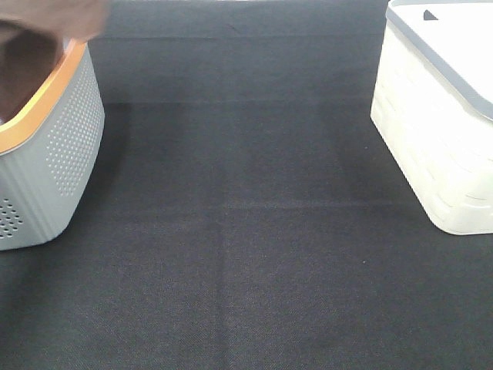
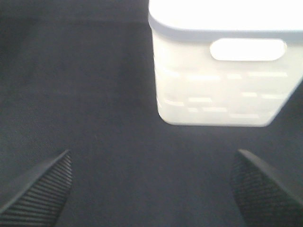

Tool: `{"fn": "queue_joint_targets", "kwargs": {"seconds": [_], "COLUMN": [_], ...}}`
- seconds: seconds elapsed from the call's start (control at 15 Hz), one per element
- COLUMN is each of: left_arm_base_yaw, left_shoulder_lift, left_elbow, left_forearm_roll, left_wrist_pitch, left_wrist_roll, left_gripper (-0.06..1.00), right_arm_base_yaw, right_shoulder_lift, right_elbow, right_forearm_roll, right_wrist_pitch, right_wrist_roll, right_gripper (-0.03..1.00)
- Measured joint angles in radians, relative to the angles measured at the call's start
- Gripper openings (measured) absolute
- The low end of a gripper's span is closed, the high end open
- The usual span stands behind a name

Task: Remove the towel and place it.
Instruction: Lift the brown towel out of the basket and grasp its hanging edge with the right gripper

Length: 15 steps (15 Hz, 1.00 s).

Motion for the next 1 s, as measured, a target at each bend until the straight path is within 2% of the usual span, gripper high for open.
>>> {"fn": "queue_joint_targets", "kwargs": {"seconds": [0.13, 0.27, 0.33, 0.4, 0.6, 0.8, 0.87, 1.0], "left_arm_base_yaw": [-0.093, -0.157, -0.172, -0.203, -0.288, -0.345, -0.357, -0.378], "left_shoulder_lift": [-0.018, -0.011, 0.001, 0.025, 0.035, 0.035, 0.035, 0.035], "left_elbow": [0.0, 0.0, 0.0, 0.0, 0.0, 0.0, 0.0, 0.0], "left_forearm_roll": [-0.002, 0.026, 0.014, -0.015, -0.029, -0.037, -0.037, -0.037], "left_wrist_pitch": [-0.083, -0.141, -0.134, -0.108, -0.073, -0.046, -0.03, -0.02], "left_wrist_roll": [0.089, 0.113, 0.107, 0.111, 0.125, 0.126, 0.126, 0.126], "left_gripper": [0.0, 0.0, 0.0, 0.0, 0.0, 0.0, 0.0, 0.0], "right_arm_base_yaw": [0.0, 0.0, 0.0, 0.0, 0.041, 0.096, 0.1, 0.101], "right_shoulder_lift": [0.058, 0.127, 0.169, 0.24, 0.41, 0.59, 0.65, 0.744], "right_elbow": [-0.006, -0.006, -0.006, -0.006, -0.006, -0.053, -0.085, -0.162], "right_forearm_roll": [0.076, 0.181, 0.236, 0.337, 0.589, 0.809, 0.861, 0.919], "right_wrist_pitch": [-0.093, -0.171, -0.209, -0.268, -0.331, -0.336, -0.336, -0.336], "right_wrist_roll": [0.0, -0.001, -0.01, -0.064, -0.348, -0.729, -0.807, -0.892], "right_gripper": [0.85, 0.85, 0.85, 0.85, 0.85, 0.84, 0.83, 0.82]}}
